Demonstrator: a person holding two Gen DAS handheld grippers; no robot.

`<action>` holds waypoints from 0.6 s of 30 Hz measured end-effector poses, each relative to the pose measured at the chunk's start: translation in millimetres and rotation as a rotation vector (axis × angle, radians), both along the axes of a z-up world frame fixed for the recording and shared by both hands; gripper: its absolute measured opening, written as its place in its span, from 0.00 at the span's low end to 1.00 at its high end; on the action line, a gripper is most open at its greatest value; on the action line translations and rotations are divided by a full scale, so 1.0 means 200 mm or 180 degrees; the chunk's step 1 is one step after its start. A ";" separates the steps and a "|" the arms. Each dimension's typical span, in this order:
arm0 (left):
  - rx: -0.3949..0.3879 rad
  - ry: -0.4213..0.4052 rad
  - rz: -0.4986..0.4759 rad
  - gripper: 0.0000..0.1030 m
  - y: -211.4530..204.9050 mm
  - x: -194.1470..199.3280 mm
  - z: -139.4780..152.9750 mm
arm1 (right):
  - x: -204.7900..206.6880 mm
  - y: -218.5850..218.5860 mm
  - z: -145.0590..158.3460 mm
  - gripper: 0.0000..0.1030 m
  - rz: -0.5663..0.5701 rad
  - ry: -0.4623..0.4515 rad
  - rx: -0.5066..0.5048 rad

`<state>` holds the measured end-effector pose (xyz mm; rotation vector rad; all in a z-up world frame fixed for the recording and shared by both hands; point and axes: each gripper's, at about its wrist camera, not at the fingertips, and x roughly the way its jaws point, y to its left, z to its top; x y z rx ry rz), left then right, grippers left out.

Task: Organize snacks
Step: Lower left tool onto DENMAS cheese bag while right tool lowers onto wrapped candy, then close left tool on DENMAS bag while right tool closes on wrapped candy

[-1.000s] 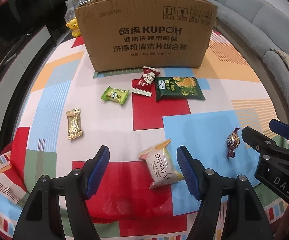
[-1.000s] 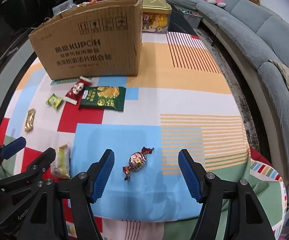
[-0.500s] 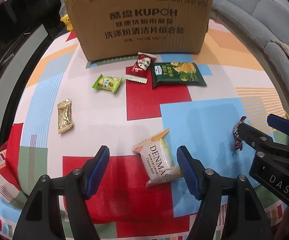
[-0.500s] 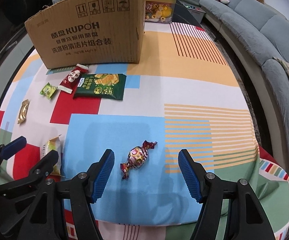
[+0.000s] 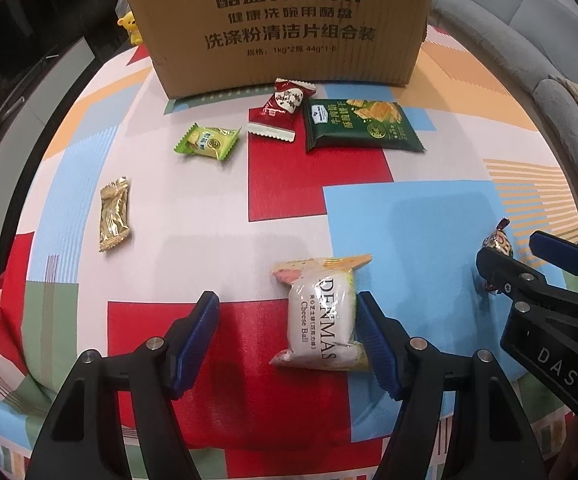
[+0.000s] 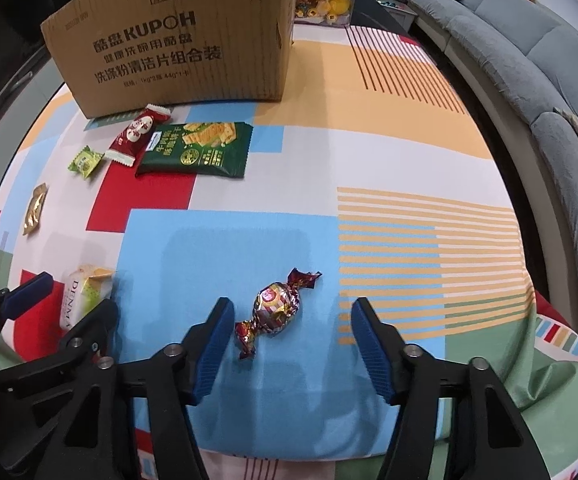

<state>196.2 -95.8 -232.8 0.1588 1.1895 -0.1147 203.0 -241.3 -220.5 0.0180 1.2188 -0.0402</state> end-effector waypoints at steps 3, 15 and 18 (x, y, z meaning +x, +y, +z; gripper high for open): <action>-0.0003 -0.0015 -0.0014 0.56 0.00 0.00 0.00 | 0.00 0.00 -0.02 0.45 0.0002 0.0054 0.0032; 0.0064 -0.0058 -0.0122 0.32 -0.02 0.00 0.01 | -0.01 0.00 -0.03 0.20 0.0049 0.0066 0.0067; 0.0067 -0.0092 -0.0132 0.32 -0.03 0.00 0.03 | -0.02 0.00 -0.02 0.20 0.0062 0.0046 0.0062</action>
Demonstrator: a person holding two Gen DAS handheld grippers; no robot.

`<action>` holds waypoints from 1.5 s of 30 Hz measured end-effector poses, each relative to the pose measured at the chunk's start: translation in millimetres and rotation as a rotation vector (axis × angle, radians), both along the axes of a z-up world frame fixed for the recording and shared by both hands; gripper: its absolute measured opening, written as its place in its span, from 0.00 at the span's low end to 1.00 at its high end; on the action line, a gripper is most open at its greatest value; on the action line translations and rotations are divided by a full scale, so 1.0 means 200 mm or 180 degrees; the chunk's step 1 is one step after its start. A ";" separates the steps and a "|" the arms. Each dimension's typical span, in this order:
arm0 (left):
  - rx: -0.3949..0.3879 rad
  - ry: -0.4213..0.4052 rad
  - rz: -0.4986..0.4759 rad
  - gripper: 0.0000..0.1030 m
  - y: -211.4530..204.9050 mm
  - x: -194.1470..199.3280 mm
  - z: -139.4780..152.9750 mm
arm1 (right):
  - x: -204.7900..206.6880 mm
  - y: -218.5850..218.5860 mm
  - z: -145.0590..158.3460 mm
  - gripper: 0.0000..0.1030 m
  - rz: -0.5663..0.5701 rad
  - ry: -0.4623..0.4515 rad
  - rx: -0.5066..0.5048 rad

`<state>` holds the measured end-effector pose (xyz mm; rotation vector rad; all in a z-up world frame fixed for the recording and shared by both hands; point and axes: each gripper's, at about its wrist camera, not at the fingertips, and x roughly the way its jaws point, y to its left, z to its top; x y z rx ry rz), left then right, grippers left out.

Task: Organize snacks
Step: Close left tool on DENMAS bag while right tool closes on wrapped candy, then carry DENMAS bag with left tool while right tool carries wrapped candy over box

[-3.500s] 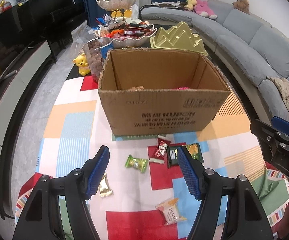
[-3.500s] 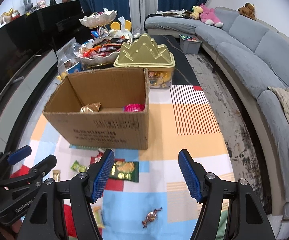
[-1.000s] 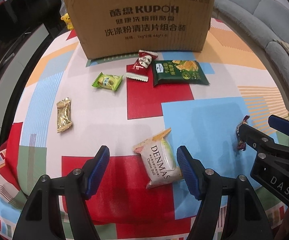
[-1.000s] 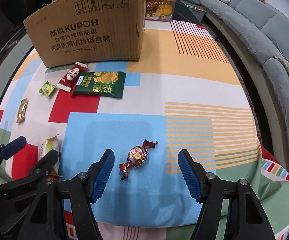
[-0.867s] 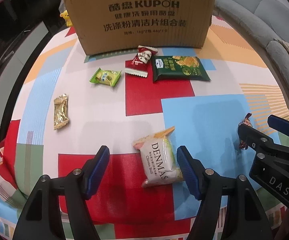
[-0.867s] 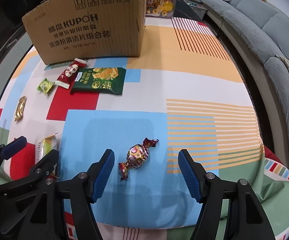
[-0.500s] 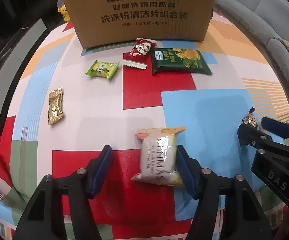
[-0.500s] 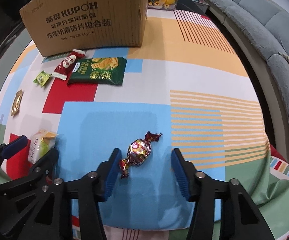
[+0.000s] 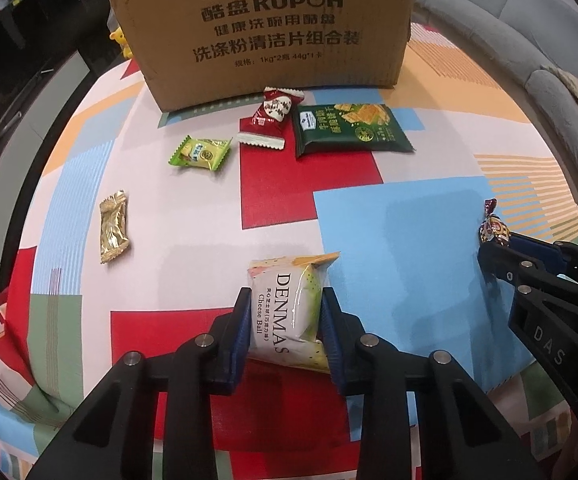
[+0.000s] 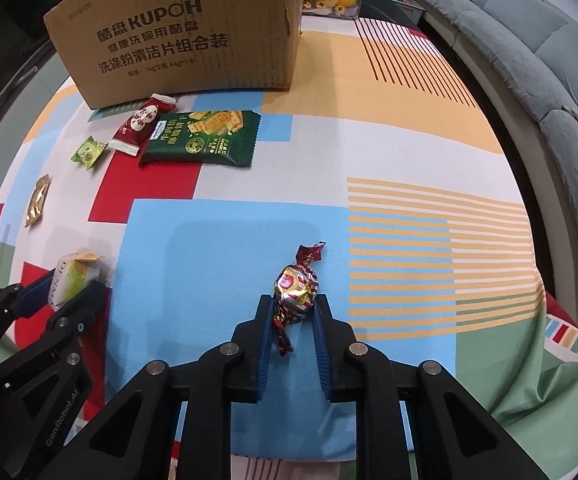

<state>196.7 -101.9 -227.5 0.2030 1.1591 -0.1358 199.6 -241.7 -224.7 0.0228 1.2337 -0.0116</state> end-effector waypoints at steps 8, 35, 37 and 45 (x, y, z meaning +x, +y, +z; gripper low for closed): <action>0.0013 -0.0104 -0.0035 0.32 -0.01 -0.04 0.06 | -0.01 0.02 0.04 0.20 0.0034 -0.0039 -0.0008; -0.0098 -0.0433 0.0145 0.31 0.09 -0.02 0.33 | -0.02 0.13 0.35 0.20 0.0202 -0.0403 -0.0030; -0.0114 -0.0454 0.0161 0.31 0.10 -0.01 0.35 | -0.02 0.14 0.37 0.20 0.0210 -0.0427 -0.0024; -0.0164 -0.0540 0.0187 0.31 0.12 -0.01 0.44 | 0.00 0.16 0.46 0.20 0.0225 -0.0520 0.0020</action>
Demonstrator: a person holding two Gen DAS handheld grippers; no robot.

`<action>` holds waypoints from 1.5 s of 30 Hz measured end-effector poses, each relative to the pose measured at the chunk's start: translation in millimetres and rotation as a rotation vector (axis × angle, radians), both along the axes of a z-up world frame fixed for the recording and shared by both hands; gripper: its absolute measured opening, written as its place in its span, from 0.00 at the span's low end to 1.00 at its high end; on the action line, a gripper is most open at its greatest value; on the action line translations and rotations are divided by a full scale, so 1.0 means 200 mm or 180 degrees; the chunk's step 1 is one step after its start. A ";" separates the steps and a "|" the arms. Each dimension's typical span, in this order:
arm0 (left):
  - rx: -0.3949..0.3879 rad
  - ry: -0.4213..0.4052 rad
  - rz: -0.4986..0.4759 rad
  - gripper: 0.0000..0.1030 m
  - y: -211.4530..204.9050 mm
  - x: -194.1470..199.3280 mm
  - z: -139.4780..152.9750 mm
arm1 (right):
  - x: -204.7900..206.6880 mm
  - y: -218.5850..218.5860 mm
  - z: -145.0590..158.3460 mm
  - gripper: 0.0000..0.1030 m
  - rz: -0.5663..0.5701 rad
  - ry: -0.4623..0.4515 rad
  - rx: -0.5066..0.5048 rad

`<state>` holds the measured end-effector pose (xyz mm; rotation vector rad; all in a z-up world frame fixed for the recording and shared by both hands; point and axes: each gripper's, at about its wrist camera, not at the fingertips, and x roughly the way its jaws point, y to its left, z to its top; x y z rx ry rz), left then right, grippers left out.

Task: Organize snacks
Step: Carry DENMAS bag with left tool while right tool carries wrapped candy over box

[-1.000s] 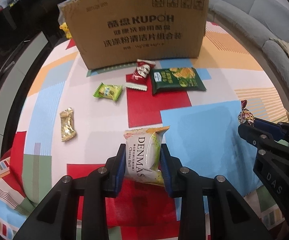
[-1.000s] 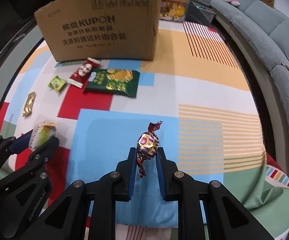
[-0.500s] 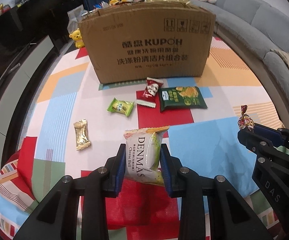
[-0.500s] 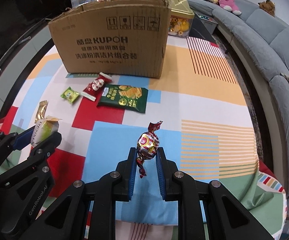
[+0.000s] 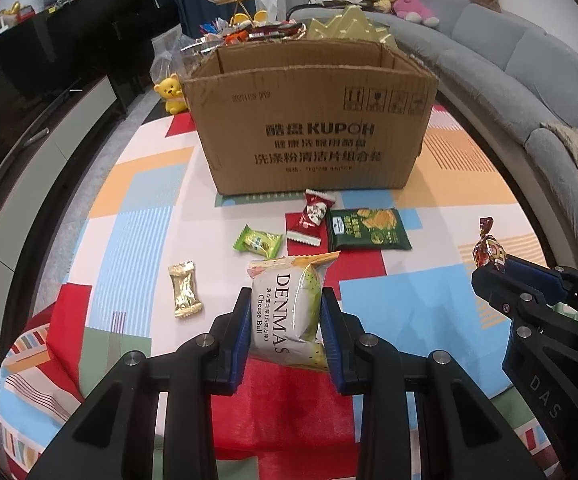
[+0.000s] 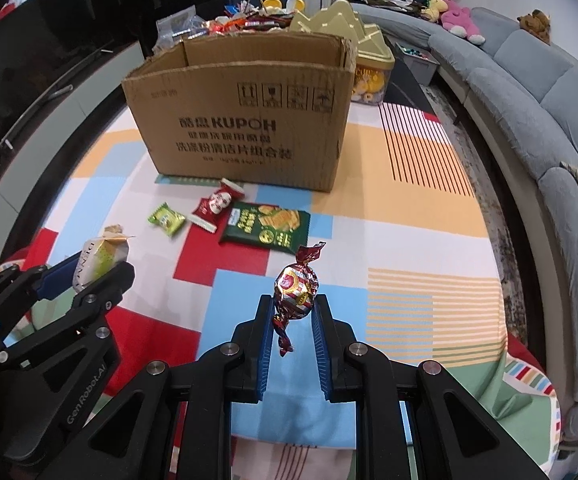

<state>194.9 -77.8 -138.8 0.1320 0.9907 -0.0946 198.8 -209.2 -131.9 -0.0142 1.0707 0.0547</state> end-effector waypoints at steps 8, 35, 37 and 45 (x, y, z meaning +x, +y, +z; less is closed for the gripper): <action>0.0001 -0.0176 0.0006 0.31 0.02 0.02 0.12 | 0.02 0.02 0.12 0.20 0.0010 -0.0130 0.0047; -0.0053 -0.0485 0.0069 0.31 0.10 0.19 0.39 | 0.16 0.07 0.38 0.20 0.0098 -0.0443 0.0082; -0.0064 -0.0497 0.0072 0.31 0.10 0.20 0.41 | 0.17 0.07 0.39 0.20 0.0099 -0.0465 0.0084; -0.0080 -0.0566 0.0064 0.31 0.10 0.27 0.46 | 0.24 0.07 0.45 0.20 0.0114 -0.0551 0.0078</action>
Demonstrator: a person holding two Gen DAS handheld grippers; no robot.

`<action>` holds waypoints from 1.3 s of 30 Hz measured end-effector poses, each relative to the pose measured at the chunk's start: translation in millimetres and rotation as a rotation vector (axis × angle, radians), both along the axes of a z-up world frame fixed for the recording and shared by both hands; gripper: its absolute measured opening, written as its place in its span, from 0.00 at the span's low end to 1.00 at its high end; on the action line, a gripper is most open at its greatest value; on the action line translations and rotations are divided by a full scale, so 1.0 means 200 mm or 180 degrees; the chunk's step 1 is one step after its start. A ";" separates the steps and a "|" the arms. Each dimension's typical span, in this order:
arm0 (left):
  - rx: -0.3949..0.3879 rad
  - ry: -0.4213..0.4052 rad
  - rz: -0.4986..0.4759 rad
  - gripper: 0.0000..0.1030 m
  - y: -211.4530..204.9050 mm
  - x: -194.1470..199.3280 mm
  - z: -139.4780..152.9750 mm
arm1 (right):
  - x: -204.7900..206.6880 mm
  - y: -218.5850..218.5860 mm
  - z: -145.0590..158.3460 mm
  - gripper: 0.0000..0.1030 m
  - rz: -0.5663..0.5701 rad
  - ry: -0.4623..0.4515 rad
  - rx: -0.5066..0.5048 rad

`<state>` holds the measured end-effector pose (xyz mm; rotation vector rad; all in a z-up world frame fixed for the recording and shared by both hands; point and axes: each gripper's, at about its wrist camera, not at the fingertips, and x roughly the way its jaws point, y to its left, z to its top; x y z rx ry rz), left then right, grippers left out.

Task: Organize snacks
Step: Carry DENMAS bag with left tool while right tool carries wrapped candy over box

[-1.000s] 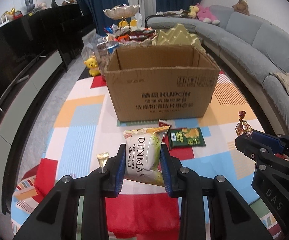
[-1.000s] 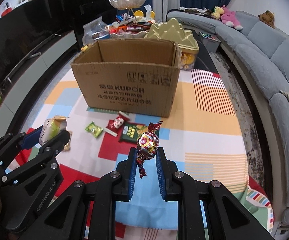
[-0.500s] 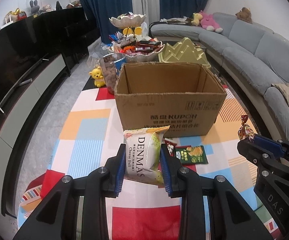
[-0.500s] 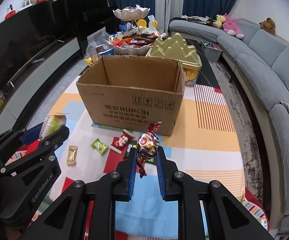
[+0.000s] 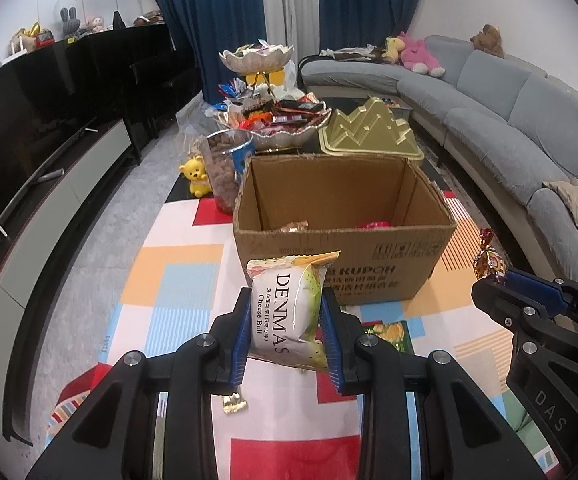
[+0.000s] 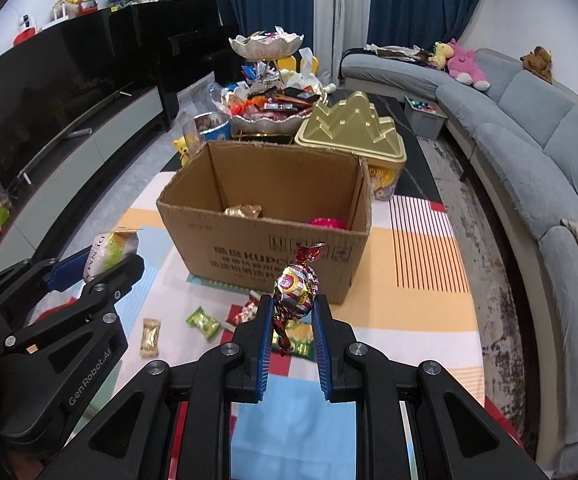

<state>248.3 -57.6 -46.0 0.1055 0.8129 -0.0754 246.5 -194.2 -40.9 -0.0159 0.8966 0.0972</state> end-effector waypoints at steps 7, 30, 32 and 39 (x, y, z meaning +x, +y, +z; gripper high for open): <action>-0.0016 -0.0061 -0.0001 0.32 0.02 0.10 0.05 | 0.09 0.00 0.06 0.20 -0.0006 -0.0080 0.0009; 0.0008 -0.0142 -0.0038 0.32 0.02 0.48 0.11 | 0.42 0.00 0.11 0.20 -0.0023 -0.0213 -0.0017; 0.0018 -0.0161 -0.0052 0.32 0.02 0.52 0.12 | 0.45 -0.01 0.11 0.20 -0.0028 -0.0214 -0.0022; 0.0014 -0.0132 -0.0066 0.32 0.03 0.64 0.11 | 0.56 0.00 0.09 0.20 -0.0002 -0.0208 -0.0059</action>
